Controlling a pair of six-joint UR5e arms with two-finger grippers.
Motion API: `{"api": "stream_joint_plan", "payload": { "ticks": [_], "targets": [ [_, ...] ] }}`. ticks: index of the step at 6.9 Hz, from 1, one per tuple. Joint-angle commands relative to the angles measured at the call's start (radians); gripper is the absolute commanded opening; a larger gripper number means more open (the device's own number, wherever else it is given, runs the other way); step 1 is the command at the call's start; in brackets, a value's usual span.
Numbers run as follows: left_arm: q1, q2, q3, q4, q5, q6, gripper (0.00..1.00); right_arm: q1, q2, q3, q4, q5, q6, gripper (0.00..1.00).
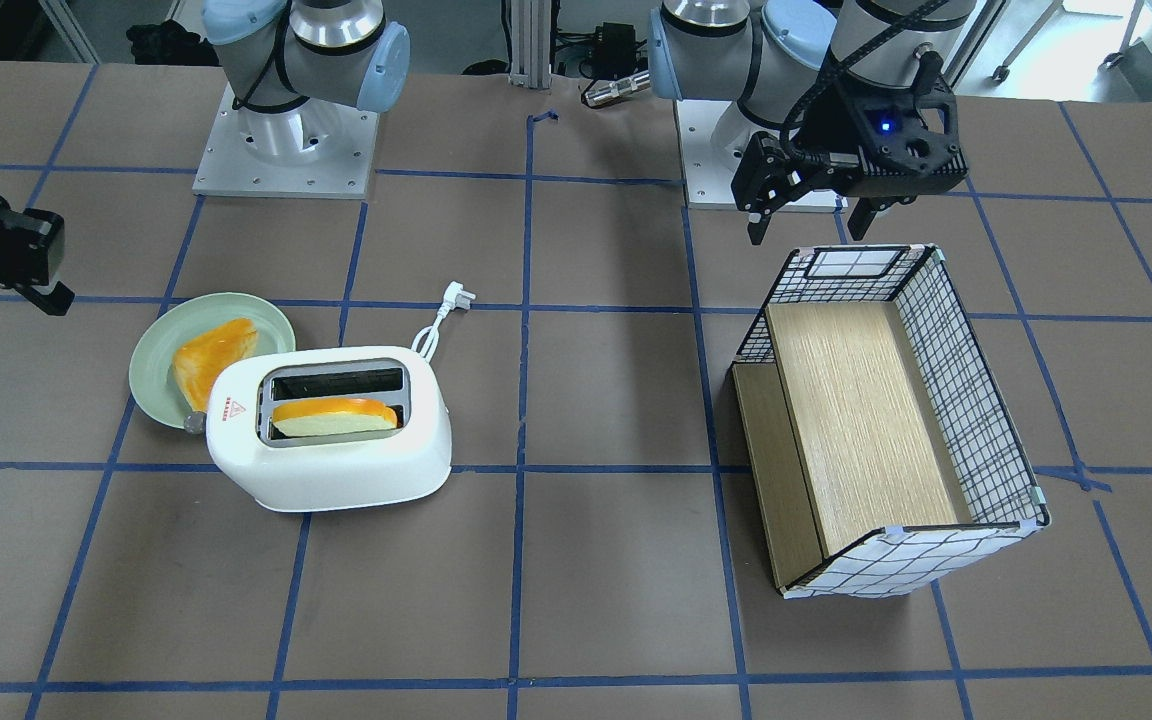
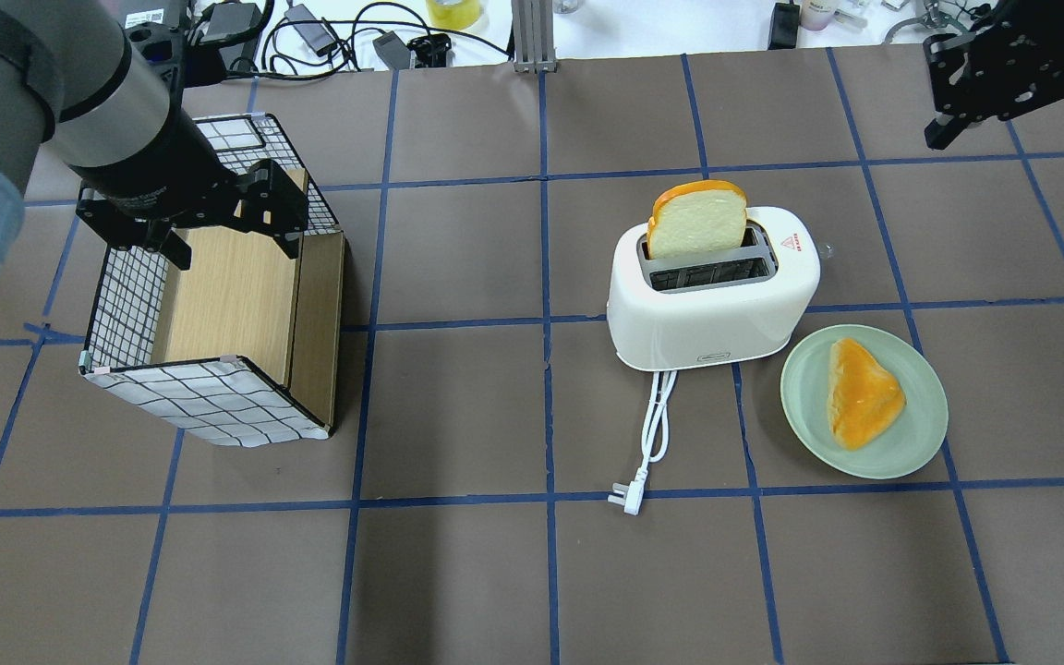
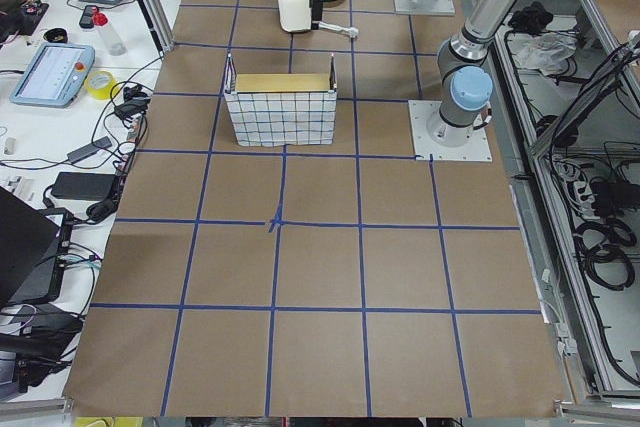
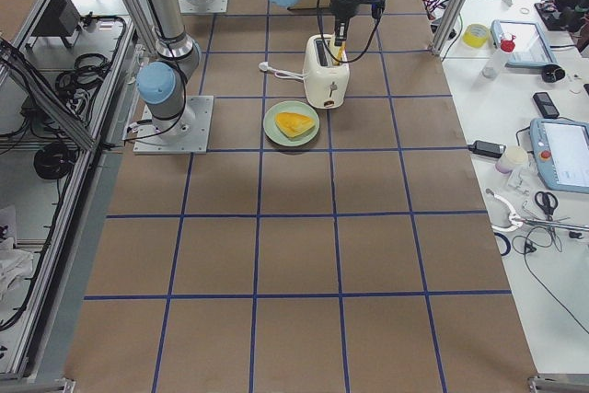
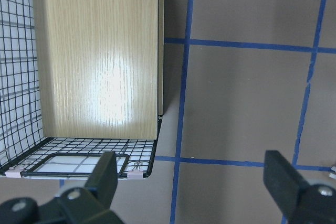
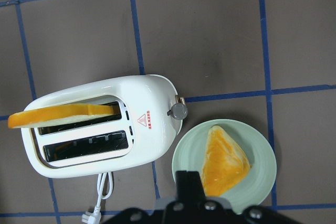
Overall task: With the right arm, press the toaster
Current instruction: 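Lower the right gripper toward the toaster's side lever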
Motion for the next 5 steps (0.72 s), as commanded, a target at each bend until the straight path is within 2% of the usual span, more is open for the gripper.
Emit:
{"api": "stream_joint_plan", "payload": {
  "ticks": [1,2,3,4,5],
  "targets": [
    [0.000,0.000,0.000,0.000,0.000,0.000,1.00,-0.053,0.040,0.076,-0.012,0.172,-0.073,0.00],
    [0.000,0.000,0.000,0.000,0.000,0.000,1.00,-0.071,0.052,0.111,-0.038,0.252,-0.093,0.00],
    [0.000,0.000,0.000,0.000,-0.002,0.000,1.00,-0.081,0.069,0.144,-0.073,0.262,-0.119,0.00],
    [0.000,0.000,0.000,0.000,0.000,0.000,1.00,-0.111,0.081,0.193,-0.115,0.362,-0.148,0.00],
    [0.000,0.000,0.000,0.000,0.000,0.000,1.00,-0.137,0.086,0.242,-0.167,0.389,-0.170,0.00]
  ]
}}
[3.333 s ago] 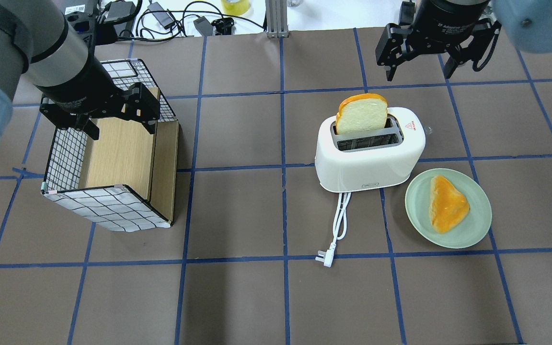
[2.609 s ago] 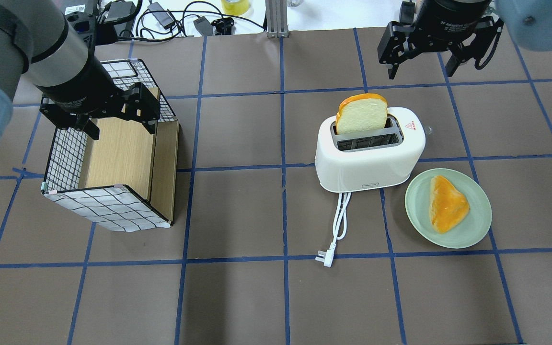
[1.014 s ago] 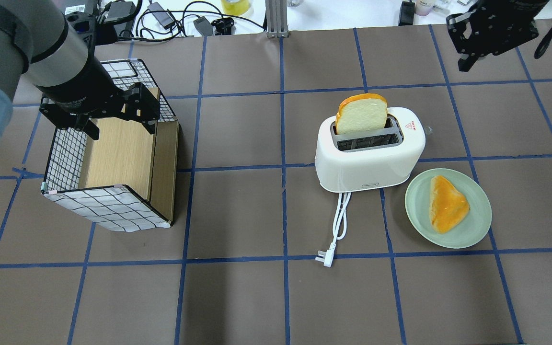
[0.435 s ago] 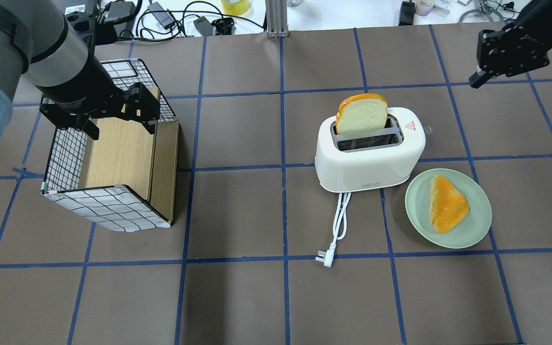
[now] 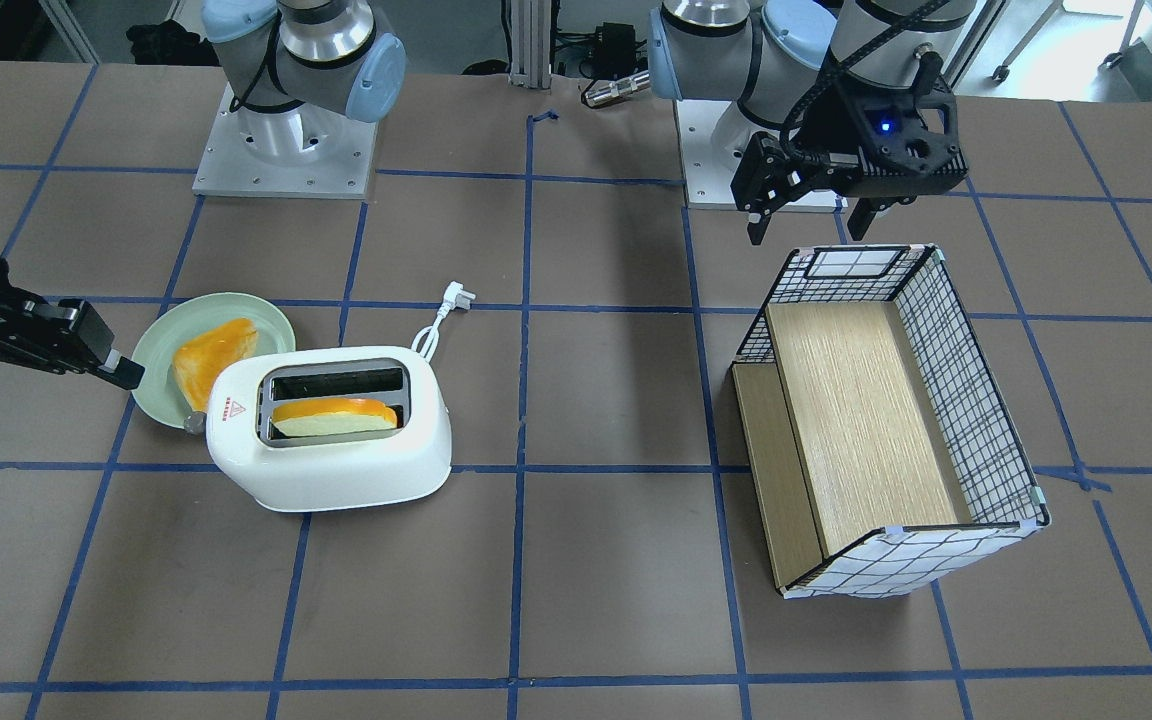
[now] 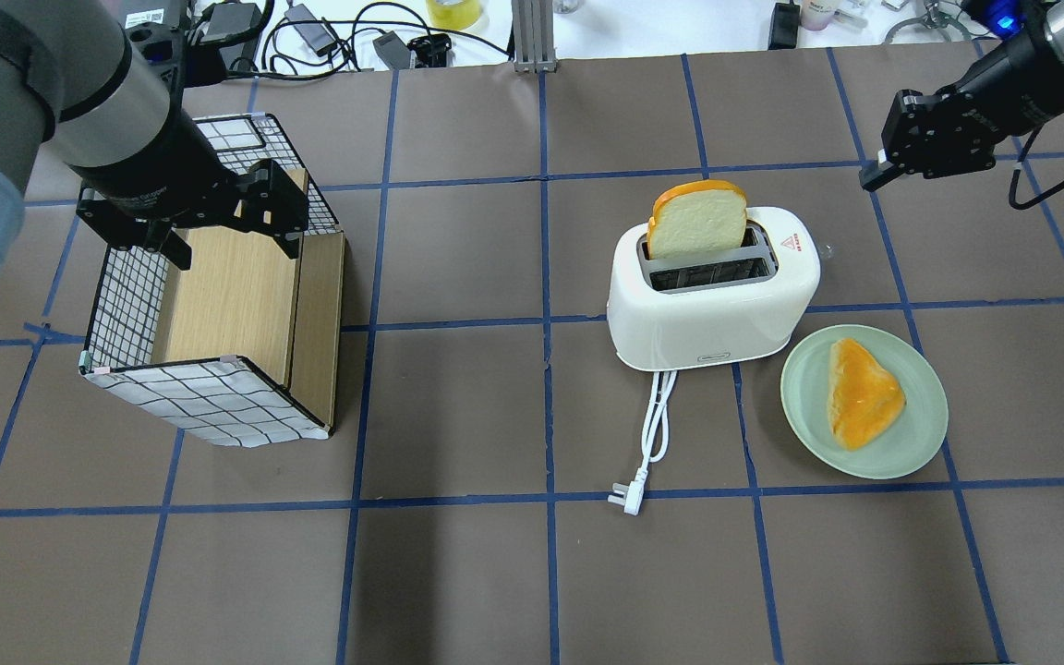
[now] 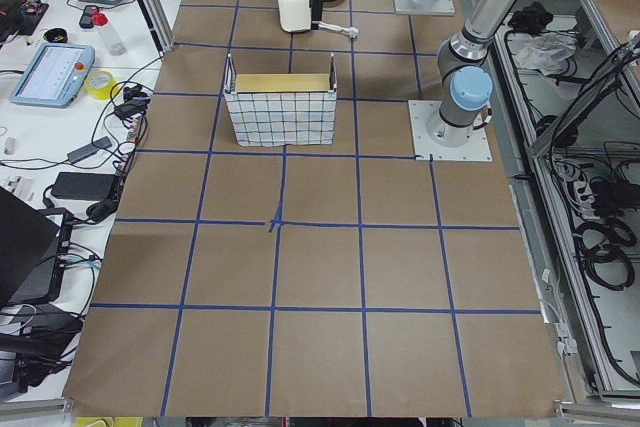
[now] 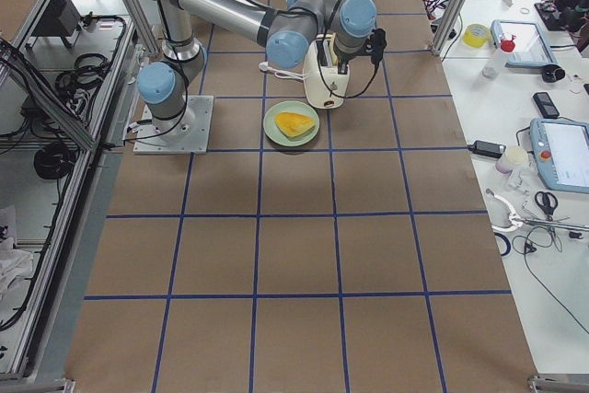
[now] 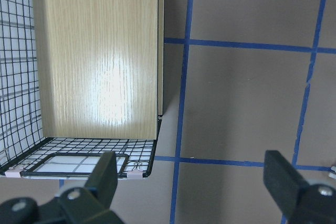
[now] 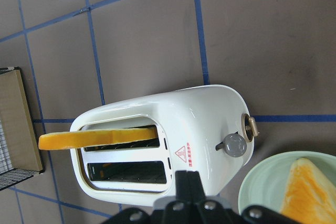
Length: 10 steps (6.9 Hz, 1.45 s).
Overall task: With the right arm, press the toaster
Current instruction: 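Lower the right gripper toward the toaster's side lever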
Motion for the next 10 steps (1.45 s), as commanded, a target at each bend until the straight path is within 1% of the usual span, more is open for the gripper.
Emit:
{"api": "stream_joint_plan", "payload": {
  "ticks": [1,2,5,7,10],
  "targets": [
    [0.000,0.000,0.000,0.000,0.000,0.000,1.00,-0.047,0.021,0.109,-0.111,0.075,-0.033,0.00],
    [0.000,0.000,0.000,0.000,0.000,0.000,1.00,-0.054,0.024,0.141,-0.127,0.123,-0.040,0.00],
    [0.000,0.000,0.000,0.000,0.000,0.000,1.00,-0.059,0.054,0.181,-0.164,0.119,-0.053,0.00],
    [0.000,0.000,0.000,0.000,0.000,0.000,1.00,-0.059,0.064,0.195,-0.167,0.116,-0.053,0.00],
    [0.000,0.000,0.000,0.000,0.000,0.000,1.00,-0.059,0.079,0.210,-0.214,0.115,-0.051,0.00]
  ]
}}
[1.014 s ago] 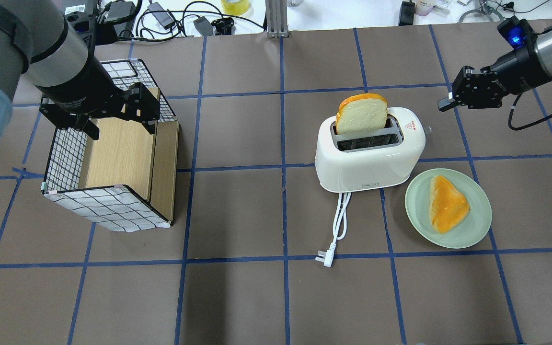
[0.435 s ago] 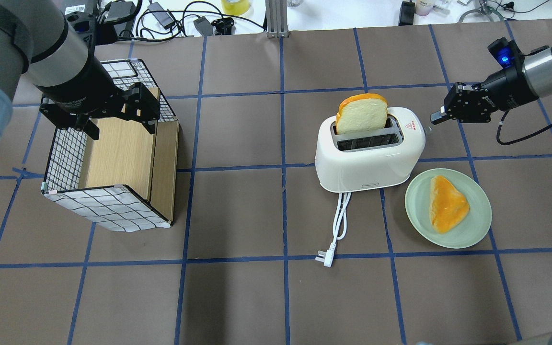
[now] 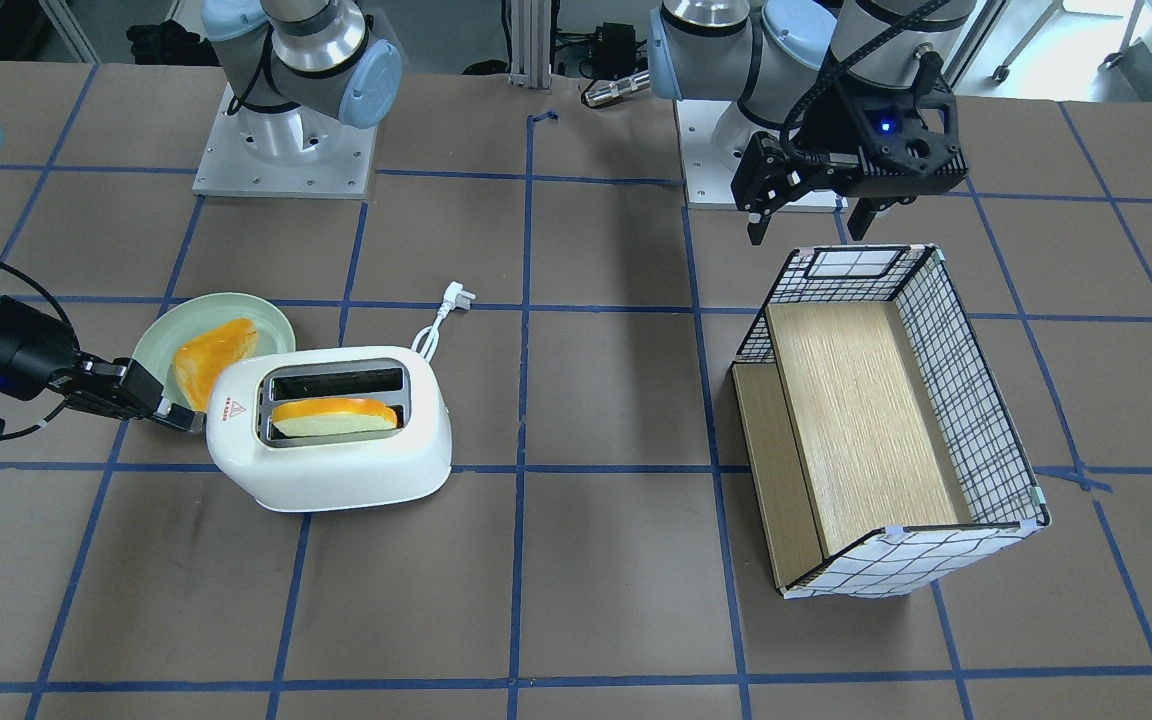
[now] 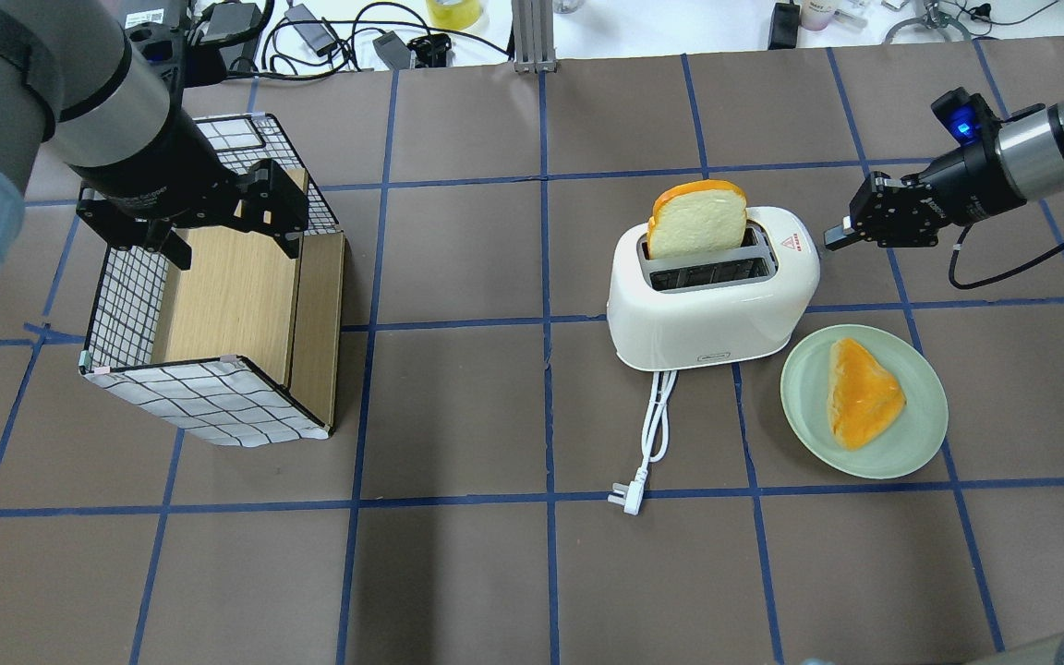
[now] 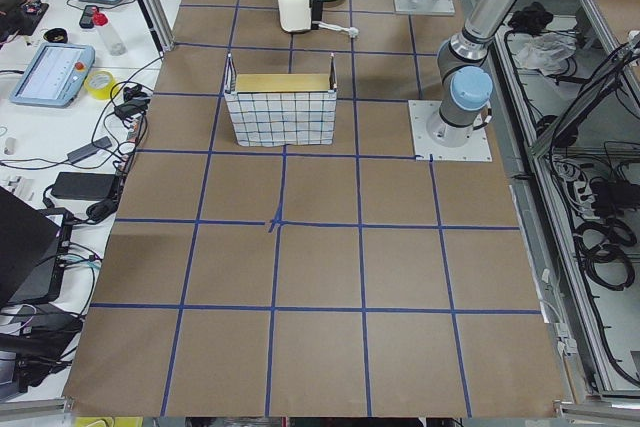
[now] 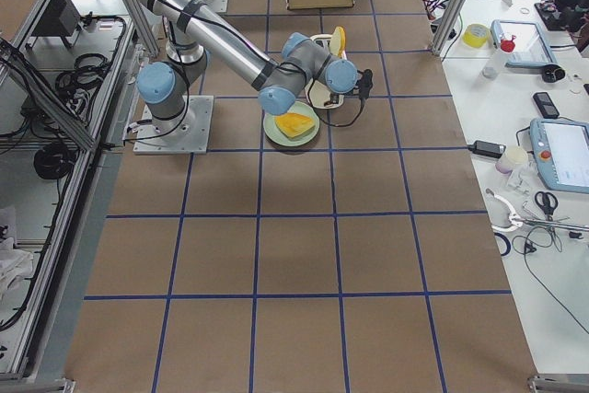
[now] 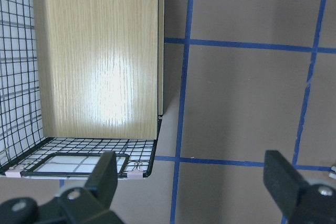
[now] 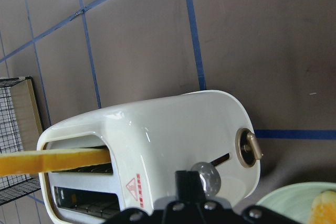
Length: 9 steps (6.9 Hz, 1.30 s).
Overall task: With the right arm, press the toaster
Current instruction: 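Press the toaster lever down with the right gripper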
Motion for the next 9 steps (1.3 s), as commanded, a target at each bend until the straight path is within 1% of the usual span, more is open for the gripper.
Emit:
{"api": "stream_joint_plan", "payload": {
  "ticks": [1,6,8,9],
  "targets": [
    [0.000,0.000,0.000,0.000,0.001,0.000,1.00,0.000,0.013,0.008,-0.020,0.001,0.000,0.00],
    [0.000,0.000,0.000,0.000,-0.001,0.000,1.00,0.000,0.042,0.023,-0.059,-0.001,-0.003,0.00],
    [0.000,0.000,0.000,0.000,0.001,0.000,1.00,0.000,0.043,0.067,-0.114,-0.002,-0.001,0.00],
    [0.000,0.000,0.000,0.000,0.001,0.000,1.00,0.000,0.043,0.074,-0.123,-0.002,-0.001,0.00]
  ]
}}
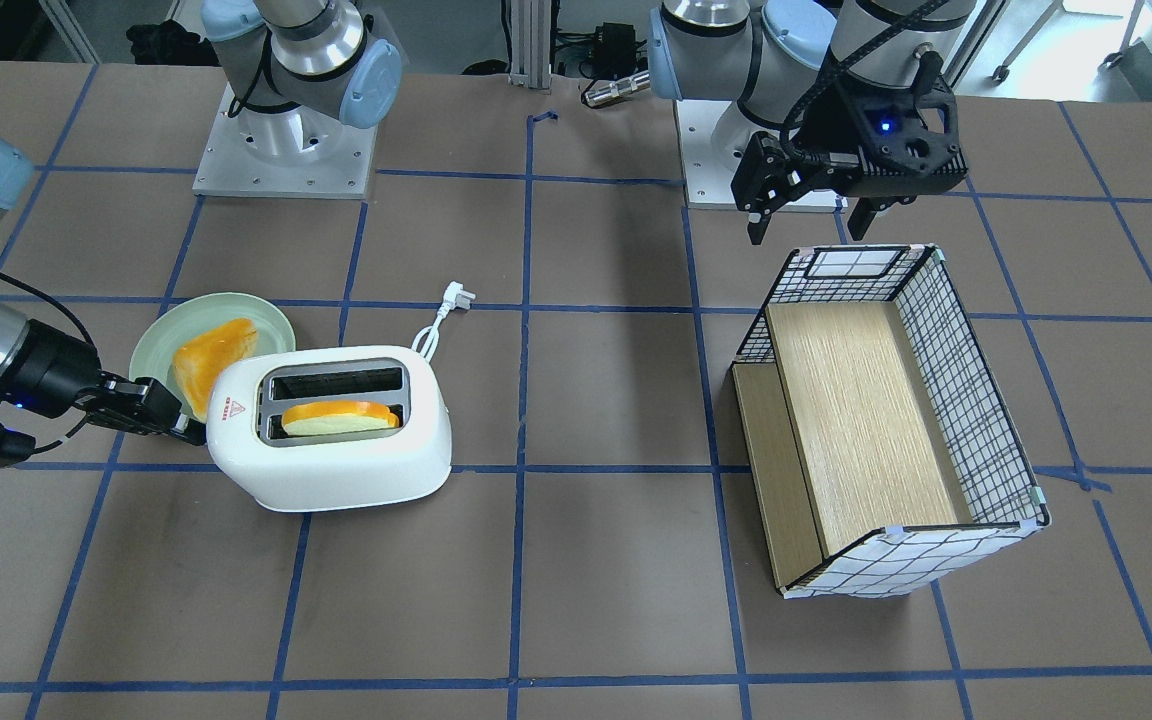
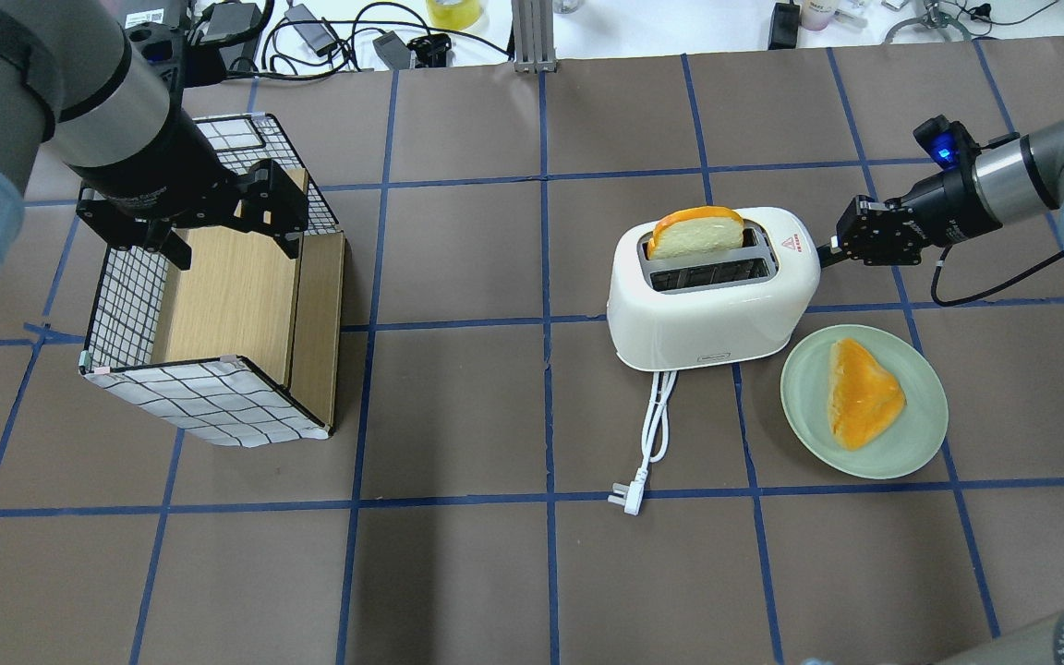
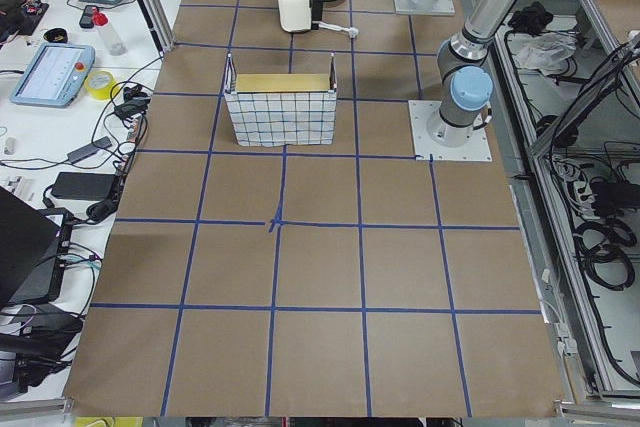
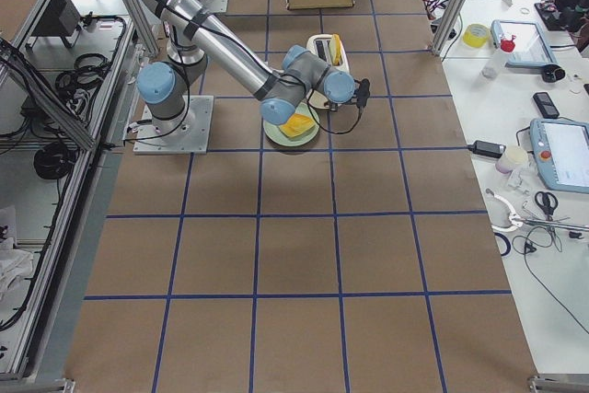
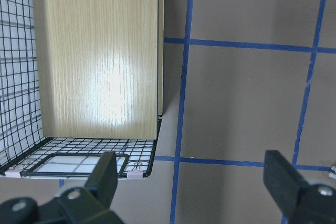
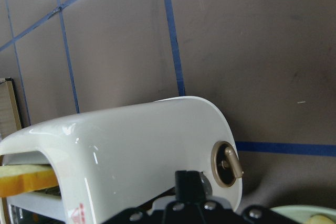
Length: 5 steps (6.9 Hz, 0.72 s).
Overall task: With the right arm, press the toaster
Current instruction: 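Press the toaster lever down with the right gripper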
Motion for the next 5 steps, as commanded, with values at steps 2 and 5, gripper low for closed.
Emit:
{"api": "stream_joint_plan", "payload": {
  "ticks": [2,5],
  "targets": [
    [0.000,0.000,0.000,0.000,0.000,0.000,1.00,0.000,0.001,0.014,-0.018,-0.001,-0.001,0.00],
    [0.000,0.000,0.000,0.000,0.000,0.000,1.00,0.000,-0.004,0.010,-0.017,-0.007,0.004,0.00]
  ]
}}
